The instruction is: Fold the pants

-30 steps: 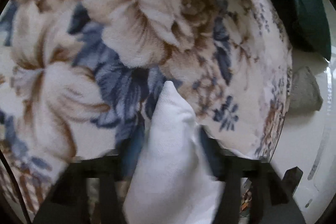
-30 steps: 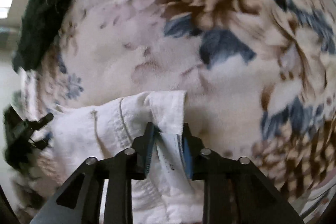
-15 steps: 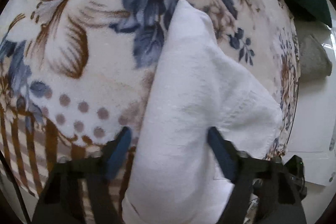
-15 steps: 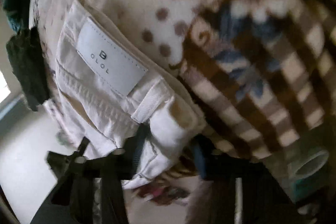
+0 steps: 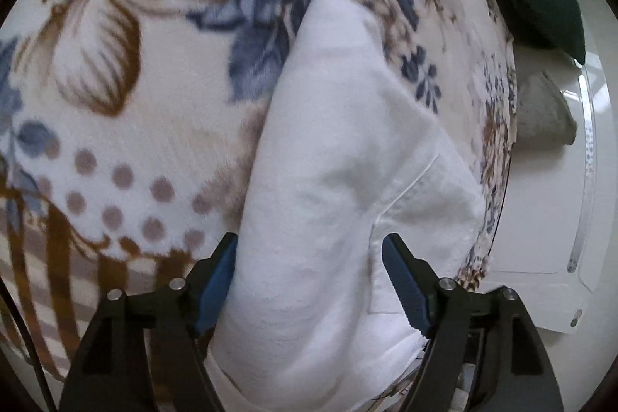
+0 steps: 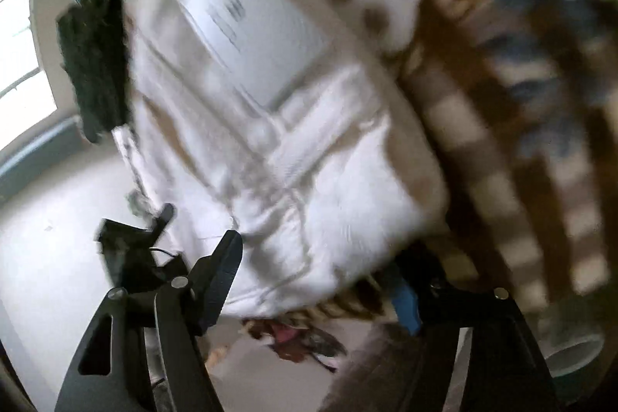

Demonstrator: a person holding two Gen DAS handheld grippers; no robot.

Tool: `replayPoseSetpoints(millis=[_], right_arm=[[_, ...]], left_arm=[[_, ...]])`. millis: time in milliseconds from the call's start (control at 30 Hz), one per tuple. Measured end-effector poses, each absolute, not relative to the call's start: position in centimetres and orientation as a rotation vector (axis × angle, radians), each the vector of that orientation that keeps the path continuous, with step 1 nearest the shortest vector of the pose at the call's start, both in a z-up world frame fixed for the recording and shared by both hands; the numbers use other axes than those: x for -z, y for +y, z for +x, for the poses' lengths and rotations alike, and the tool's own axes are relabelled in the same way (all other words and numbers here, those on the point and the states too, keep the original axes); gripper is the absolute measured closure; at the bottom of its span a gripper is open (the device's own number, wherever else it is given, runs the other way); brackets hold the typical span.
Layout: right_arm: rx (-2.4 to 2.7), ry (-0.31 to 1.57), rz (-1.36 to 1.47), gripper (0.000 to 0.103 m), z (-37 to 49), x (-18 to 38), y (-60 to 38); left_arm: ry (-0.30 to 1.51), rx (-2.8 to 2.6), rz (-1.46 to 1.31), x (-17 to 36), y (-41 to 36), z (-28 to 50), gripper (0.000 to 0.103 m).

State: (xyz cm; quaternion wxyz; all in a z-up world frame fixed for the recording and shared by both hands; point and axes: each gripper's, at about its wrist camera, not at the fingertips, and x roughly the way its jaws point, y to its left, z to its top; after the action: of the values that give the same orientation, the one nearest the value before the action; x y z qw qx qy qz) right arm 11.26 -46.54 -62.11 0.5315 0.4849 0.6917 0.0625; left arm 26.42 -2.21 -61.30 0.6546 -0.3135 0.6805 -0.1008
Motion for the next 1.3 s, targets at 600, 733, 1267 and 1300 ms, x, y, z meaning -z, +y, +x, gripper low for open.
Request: replayPoseSetpoints(millis=[600,733,1267,1300], right_arm=[[-0.163,1.433,1.121,0.065,12.3,59.2,-45.1],[-0.164,1.407,1.074,0.069,12.5,55.6,-44.2],[-0.250,1.216,0.968,0.072,24.4,35.7,-40.1],[-0.246,1.200,0.952,0.072,26.0,34.3,-39.1]], left_arm=[[1.431,0.305,-0.715,60.4,-3.0,25.9,0.075],[1.394,0.316,-0.768,57.9,-2.7,25.9,0.081],[1.183,0.441,-0.767,41.2,1.3,36.3,0.081],[1.172,0.450,-0.762,40.1,2.0,37.9,0.081]])
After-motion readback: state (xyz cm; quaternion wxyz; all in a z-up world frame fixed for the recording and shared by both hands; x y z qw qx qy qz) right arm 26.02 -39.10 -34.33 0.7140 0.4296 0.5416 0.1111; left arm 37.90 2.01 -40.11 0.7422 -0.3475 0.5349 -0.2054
